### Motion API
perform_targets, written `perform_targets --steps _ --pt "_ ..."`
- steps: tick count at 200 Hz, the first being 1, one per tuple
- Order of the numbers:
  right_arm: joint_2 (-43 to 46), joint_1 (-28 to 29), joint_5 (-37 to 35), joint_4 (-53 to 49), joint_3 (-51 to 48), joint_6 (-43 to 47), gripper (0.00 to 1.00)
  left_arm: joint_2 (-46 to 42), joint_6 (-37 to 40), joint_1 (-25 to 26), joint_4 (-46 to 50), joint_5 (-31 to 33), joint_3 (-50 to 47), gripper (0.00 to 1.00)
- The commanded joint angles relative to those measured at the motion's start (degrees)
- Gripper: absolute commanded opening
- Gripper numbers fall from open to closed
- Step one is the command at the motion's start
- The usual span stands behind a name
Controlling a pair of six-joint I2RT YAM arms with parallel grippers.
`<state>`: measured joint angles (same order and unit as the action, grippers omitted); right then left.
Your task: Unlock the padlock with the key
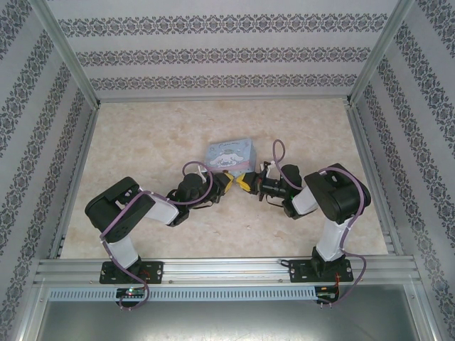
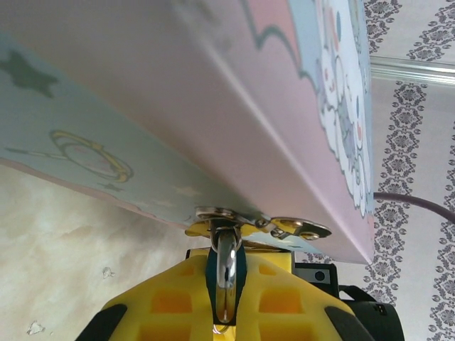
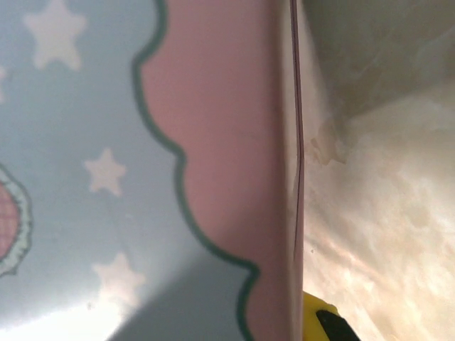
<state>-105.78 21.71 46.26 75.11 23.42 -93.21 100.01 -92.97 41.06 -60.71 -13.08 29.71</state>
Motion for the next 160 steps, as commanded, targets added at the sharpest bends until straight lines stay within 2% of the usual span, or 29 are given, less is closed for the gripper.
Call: perform_targets --steps 1,43,64,101,139,160 --pt "-0.57 1.0 -11.16 4.25 2.8 -7.27 0.0 -3.05 1.64 3.85 -5.96 -16.75 0.9 0.0" --pt "-0.94 1.8 -9.54 4.14 5.85 -7.85 0.0 -5.86 3.64 3.85 -4.26 -16.04 -0.16 0.0" --pt "-1.26 1.31 -6.02 1.57 7.92 -1.84 0.0 -6.14 4.02 3.82 -4.5 -17.11 -0.58 0.0" --pt "0.22 0.14 0.2 -7.02 11.11 14.95 0.0 -6.94 4.66 3.78 -4.87 -18.08 -1.96 0.0" --pt "0.72 -1.1 2.9 -8.34 11.47 20.27 0.0 -10.21 7.91 3.69 -1.58 -16.32 -3.48 0.0" --pt "0.46 -2.04 3.9 -7.09 10.8 17.59 0.0 -12.63 10.55 3.77 0.88 -15.21 -4.07 0.0"
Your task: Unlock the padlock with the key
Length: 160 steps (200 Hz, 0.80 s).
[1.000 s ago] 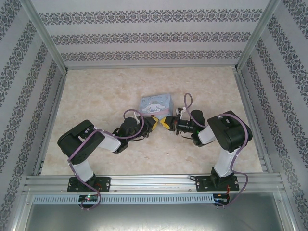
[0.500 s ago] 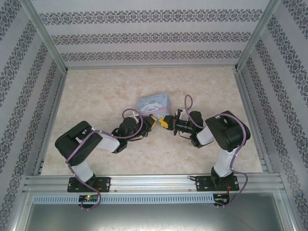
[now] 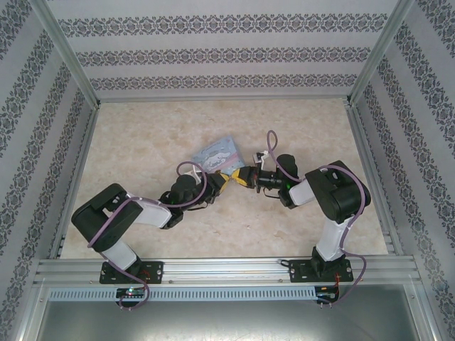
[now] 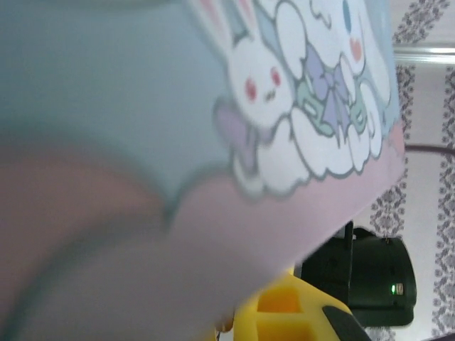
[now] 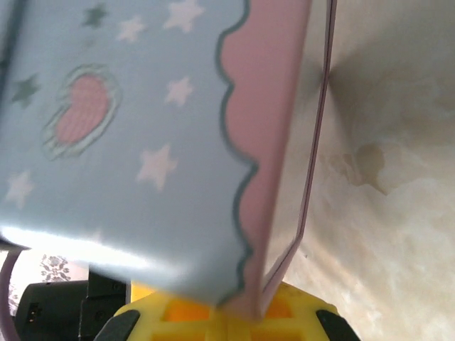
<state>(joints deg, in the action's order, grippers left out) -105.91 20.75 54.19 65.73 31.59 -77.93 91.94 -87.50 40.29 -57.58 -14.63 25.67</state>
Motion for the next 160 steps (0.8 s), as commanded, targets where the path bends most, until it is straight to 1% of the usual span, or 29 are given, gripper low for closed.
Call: perform_targets --steps 1,36,46,71,92,110,137,160 --pt "0.56 -1.07 -3.98 2.46 2.61 2.02 0.0 -4.74 5.33 4.53 -2.24 -13.53 -0.06 0.0" --pt "-0.88 -1.5 -3.13 9.1 1.53 -6.56 0.0 -7.98 9.12 4.53 4.09 -10.82 -0.47 0.0" --pt "-0.43 -1.46 -3.12 9.48 0.99 -7.05 0.0 -8.42 9.36 4.53 5.58 -9.36 -0.86 0.0" --pt "1.48 -2.2 -3.55 6.83 -1.14 -6.22 0.0 -8.24 9.81 4.53 8.15 -6.3 -1.63 0.0" --pt "2.15 -2.6 -4.39 7.23 -3.61 -7.15 0.0 -7.0 9.55 4.53 6.92 -4.76 -2.38 0.0" --pt "2.61 -2.08 -5.94 8.84 -5.73 -8.44 0.0 -5.25 9.39 4.53 5.23 -4.67 -2.21 0.0" --pt "3.92 -0.64 -9.75 9.11 -8.46 -8.99 0.0 -2.59 8.42 4.53 1.27 -4.07 -2.04 0.0" --pt "4.92 0.02 -14.59 8.93 -11.08 -9.66 0.0 -0.61 7.86 4.44 -1.51 -3.38 -2.44 0.0"
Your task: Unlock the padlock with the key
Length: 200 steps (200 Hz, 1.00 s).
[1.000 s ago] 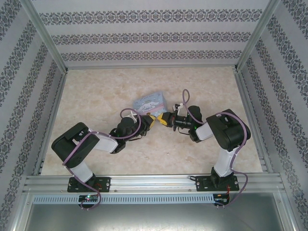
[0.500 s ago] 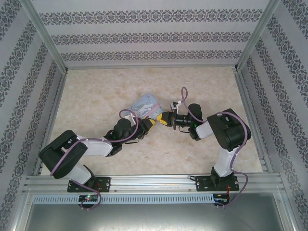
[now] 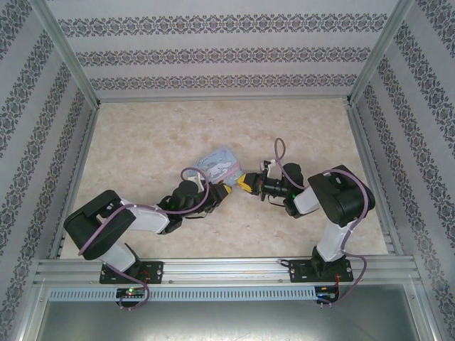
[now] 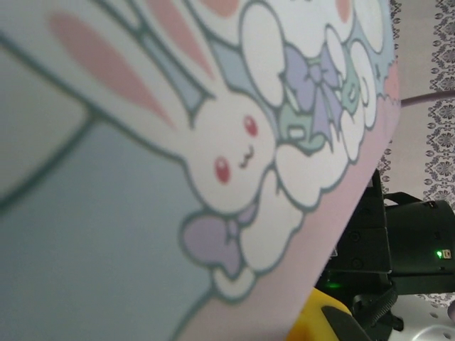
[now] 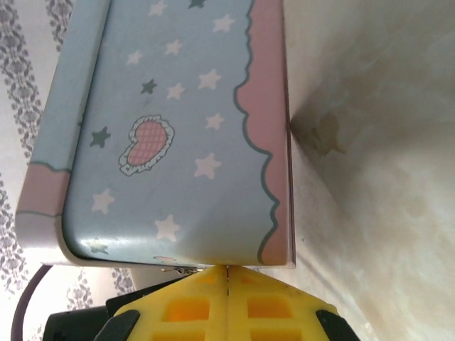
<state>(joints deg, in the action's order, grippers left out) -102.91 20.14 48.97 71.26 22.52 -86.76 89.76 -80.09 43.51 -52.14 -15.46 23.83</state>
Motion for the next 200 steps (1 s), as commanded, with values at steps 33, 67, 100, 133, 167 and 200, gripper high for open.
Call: perform_targets --steps 33,67,100,133,167,200 --pt "3.06 4.27 -20.05 3.05 -6.61 -3.34 0.0 5.1 -1.1 0.92 -13.67 -1.87 -1.29 0.0" --pt "4.06 10.92 -31.62 1.95 -7.85 -4.97 0.0 8.3 -3.09 0.75 -19.93 -1.14 -1.85 0.0" --pt "4.04 15.27 -39.59 1.06 -8.57 -5.68 0.0 9.94 -4.56 0.53 -22.96 -1.07 -1.64 0.0" --pt "4.29 16.05 -42.93 0.89 -10.84 -6.0 0.0 11.55 -6.15 0.02 -24.7 -1.63 -1.19 0.0" --pt "6.04 16.0 -44.36 0.54 -12.41 -5.92 0.0 13.63 -7.53 -0.35 -26.67 -2.53 -0.72 0.0" --pt "9.87 15.98 -44.33 -2.2 -11.98 -4.8 0.0 13.74 -7.71 -0.35 -25.97 -2.78 -0.06 0.0"
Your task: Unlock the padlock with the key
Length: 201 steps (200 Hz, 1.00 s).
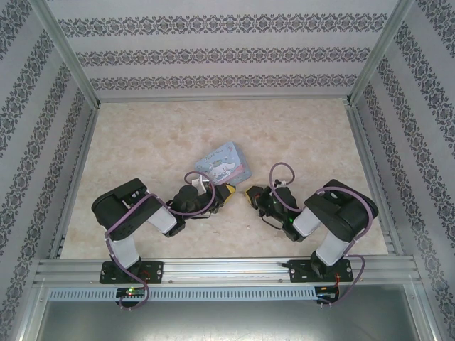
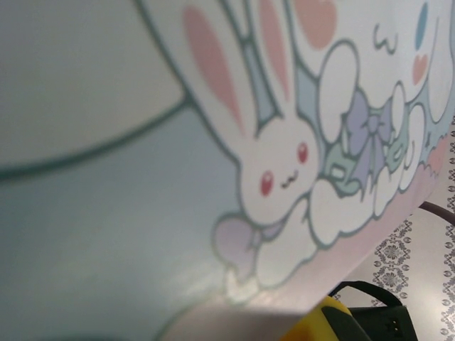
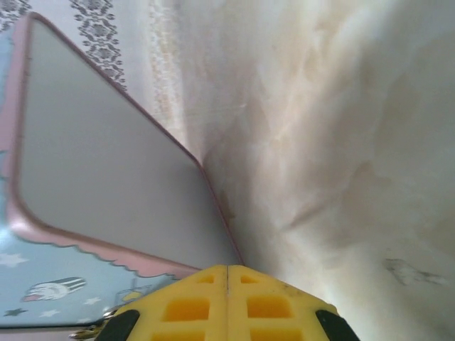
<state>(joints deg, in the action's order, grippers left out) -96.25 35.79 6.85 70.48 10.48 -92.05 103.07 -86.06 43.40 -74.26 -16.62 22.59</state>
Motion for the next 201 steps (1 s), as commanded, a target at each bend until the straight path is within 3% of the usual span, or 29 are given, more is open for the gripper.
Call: perform_targets --steps 1,51,201 --pt "3.32 0.33 -2.2 -1.58 0.11 0.57 0.0 0.4 -1.74 -0.24 -3.82 -1.64 1.16 0.0" --pt "7.89 0.38 -1.34 -6.57 1.63 2.28 0.0 0.03 -1.57 -0.24 -2.41 -1.66 2.04 0.0" --pt "7.65 2.37 -1.2 -6.67 3.93 1.61 0.0 0.12 -1.37 -0.24 -1.15 -2.03 2.63 0.0"
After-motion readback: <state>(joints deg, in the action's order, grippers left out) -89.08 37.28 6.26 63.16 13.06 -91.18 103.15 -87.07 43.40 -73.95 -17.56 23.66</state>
